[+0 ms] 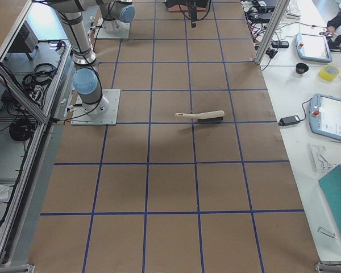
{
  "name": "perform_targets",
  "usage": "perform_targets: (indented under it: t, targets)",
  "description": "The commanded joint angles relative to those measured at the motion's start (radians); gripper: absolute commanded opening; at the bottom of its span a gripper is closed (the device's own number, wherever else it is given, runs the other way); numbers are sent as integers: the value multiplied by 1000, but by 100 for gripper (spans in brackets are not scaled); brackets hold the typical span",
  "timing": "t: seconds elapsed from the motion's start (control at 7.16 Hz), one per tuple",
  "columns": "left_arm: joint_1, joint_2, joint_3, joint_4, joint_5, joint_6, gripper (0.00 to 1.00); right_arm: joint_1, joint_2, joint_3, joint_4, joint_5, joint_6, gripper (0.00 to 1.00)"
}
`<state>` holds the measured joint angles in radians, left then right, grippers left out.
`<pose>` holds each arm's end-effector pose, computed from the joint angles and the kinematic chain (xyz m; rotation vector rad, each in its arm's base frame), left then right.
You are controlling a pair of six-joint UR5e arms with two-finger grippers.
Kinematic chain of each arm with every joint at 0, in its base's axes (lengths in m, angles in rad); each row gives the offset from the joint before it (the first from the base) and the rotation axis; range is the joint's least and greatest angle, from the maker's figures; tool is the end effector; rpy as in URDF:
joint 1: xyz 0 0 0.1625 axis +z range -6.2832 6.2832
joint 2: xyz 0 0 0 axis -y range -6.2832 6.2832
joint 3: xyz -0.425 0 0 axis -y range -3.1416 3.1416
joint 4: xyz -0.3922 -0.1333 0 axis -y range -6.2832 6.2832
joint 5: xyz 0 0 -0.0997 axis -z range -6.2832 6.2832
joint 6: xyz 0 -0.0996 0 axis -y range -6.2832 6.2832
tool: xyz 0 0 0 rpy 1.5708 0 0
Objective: Sweep and dump trash into bin
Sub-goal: 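Hold the tipped dustpan over the bin with the left gripper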
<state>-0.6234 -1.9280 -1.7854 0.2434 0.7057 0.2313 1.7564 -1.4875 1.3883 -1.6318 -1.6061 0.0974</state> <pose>0.3421 -0.5035 0.4220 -0.0944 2.4250 -1.9623 0.2272 -0.5067 0.5425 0.1331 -3.1160 0.2556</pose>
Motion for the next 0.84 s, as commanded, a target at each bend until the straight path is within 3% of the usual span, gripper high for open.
perform_targets:
  t: [0.0, 0.14, 0.28, 0.42, 0.7]
  targets:
    - [-51, 29, 105, -199, 122, -67, 0, 0, -14, -2, -6, 0, 1, 100]
    - [-137, 52, 172, -419, 328, -110, 0, 2, -17, 0, -10, -5, 1, 100]
    - [-219, 69, 216, -550, 504, -194, 0, 2, -17, 0, -10, -2, 1, 100]
    - [-276, 78, 225, -600, 608, -214, 0, 2, -20, 0, -10, -3, 1, 100]
    - [-404, 75, 230, -776, 888, -539, 0, 2, -19, 2, -10, -3, 2, 100]
